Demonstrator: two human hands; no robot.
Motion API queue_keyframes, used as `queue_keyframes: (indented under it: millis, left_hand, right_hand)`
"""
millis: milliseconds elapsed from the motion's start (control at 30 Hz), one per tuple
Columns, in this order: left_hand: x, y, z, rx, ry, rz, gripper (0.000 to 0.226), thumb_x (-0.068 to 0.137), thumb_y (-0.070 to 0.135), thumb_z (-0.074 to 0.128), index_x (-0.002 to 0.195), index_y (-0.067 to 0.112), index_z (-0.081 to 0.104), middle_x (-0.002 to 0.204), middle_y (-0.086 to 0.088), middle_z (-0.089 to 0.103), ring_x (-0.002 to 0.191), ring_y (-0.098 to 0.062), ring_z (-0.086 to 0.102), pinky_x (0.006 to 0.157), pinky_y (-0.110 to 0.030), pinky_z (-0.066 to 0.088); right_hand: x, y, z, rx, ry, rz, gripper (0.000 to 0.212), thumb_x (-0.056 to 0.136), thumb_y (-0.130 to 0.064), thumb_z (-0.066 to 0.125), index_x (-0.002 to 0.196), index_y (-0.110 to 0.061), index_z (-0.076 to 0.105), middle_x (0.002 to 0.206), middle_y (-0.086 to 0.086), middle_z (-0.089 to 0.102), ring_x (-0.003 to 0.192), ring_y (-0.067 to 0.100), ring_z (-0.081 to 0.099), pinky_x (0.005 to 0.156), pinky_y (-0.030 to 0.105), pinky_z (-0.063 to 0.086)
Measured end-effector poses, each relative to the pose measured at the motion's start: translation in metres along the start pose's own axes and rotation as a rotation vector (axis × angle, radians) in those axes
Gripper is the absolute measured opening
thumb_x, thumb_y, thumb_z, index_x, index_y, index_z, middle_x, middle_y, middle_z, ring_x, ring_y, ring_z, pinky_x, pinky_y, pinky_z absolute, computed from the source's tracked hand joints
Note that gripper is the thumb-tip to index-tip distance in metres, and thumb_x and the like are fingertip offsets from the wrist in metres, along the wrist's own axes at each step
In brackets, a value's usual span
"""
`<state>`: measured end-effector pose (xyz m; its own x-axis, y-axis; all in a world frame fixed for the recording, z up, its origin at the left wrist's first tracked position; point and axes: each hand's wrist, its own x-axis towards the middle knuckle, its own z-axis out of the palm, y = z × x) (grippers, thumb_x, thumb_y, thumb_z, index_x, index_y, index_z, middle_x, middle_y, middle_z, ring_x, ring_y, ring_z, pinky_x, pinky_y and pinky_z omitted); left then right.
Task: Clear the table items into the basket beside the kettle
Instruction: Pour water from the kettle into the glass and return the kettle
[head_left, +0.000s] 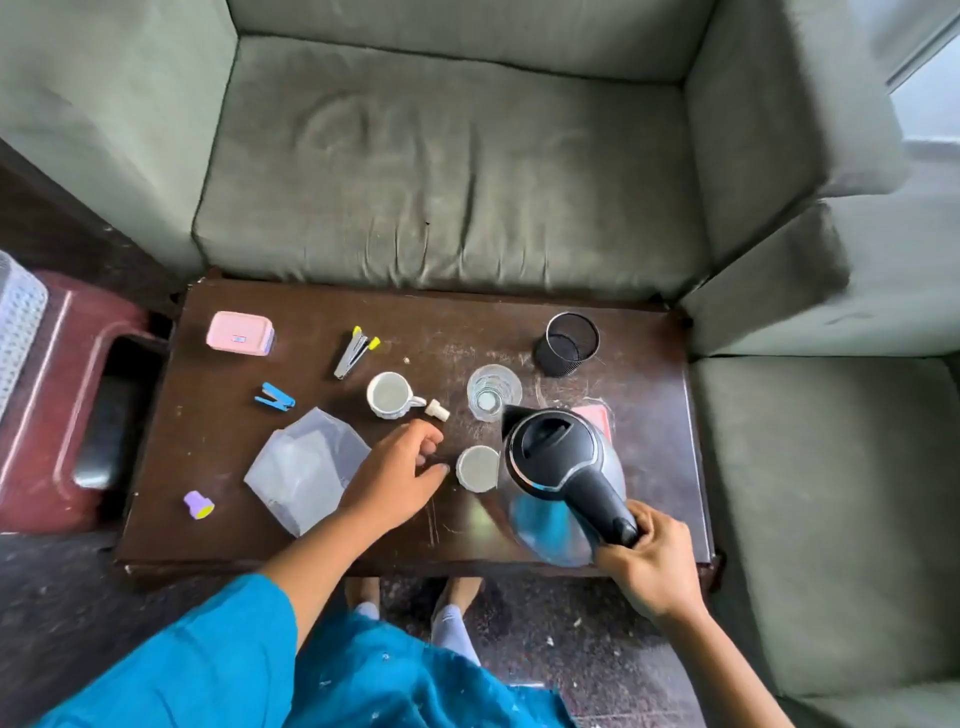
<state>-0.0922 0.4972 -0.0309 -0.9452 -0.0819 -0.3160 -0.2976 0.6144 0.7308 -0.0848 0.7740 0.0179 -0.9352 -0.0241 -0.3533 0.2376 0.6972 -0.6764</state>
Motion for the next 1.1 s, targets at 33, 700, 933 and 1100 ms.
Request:
queue_keyframes:
  millis: [33,700,933,1100]
  left_hand:
    - [0.005,-0.003,0.005,-0.004,0.002,-0.016,0.033,0.078,0.021,0.07,0.106,0.023,0.052,0.102,0.004,0.059,0.089,-0.012,0.057,0.075,-0.027,0.051]
    - [0.141,-0.052,0.087,-0.115,-0.199,-0.015,0.135,0.058,0.022,0.086,0.143,0.026,-0.018,0.151,0.012,0.027,0.137,-0.01,0.026,0.105,-0.019,0.02]
    - [0.156,-0.054,0.094,-0.101,-0.119,0.09,0.111,0.053,0.024,0.087,0.145,0.023,0.023,0.143,0.003,0.043,0.129,-0.011,0.04,0.097,-0.005,0.02]
    - [0.156,-0.057,0.093,-0.129,-0.072,0.108,0.097,0.05,0.022,0.087,0.136,0.022,0.043,0.137,0.003,0.049,0.12,-0.003,0.043,0.095,0.0,0.02]
  right_hand:
    - [0.004,0.004,0.001,-0.006,-0.007,0.004,0.021,0.042,-0.016,0.061,0.052,-0.017,0.043,0.041,-0.009,0.035,0.042,0.004,0.025,0.038,0.017,0.015]
    - [0.058,-0.015,0.009,-0.192,-0.035,0.118,0.016,0.037,-0.019,0.057,0.047,-0.009,0.048,0.039,-0.002,0.04,0.043,0.012,0.033,0.038,0.019,0.028]
    - [0.063,-0.028,0.01,-0.199,-0.062,0.196,0.019,0.04,-0.018,0.059,0.04,-0.021,0.041,0.037,-0.009,0.045,0.04,0.0,0.041,0.043,0.009,0.036]
    - [0.063,-0.036,0.012,-0.277,-0.092,0.243,0.029,0.049,-0.004,0.074,0.044,-0.017,0.049,0.035,-0.011,0.045,0.04,0.003,0.044,0.05,0.009,0.039]
